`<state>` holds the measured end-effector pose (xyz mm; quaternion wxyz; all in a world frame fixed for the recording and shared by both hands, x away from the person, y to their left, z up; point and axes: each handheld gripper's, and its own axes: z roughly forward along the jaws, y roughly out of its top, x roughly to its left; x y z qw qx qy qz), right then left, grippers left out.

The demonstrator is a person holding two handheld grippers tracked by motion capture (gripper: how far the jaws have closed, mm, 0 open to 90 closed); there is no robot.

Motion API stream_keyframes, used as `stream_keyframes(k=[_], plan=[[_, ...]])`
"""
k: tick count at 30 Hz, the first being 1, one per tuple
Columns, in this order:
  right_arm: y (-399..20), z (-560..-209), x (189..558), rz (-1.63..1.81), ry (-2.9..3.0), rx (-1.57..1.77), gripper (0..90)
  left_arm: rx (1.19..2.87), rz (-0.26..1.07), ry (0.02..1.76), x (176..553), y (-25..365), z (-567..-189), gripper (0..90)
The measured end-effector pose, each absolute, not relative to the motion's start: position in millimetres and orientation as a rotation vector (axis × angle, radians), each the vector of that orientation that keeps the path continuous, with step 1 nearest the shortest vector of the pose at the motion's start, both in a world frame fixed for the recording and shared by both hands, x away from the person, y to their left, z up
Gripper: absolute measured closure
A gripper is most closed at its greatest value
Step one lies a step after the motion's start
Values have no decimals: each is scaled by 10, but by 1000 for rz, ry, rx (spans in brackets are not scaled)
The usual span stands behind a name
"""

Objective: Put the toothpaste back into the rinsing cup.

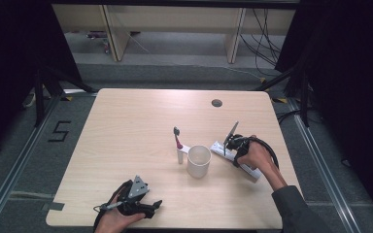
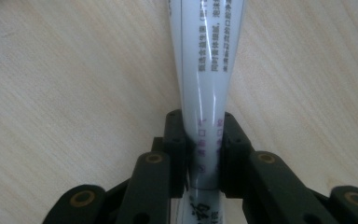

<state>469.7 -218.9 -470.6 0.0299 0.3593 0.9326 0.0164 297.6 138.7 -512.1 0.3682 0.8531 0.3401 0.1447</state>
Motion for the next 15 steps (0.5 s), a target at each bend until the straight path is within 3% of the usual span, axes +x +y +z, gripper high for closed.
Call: stream_keyframes(k=[15], plan=[[-2343,-4572,4702,237,2841,1097,774,2184,371,882,2977,1380,-5128,218]])
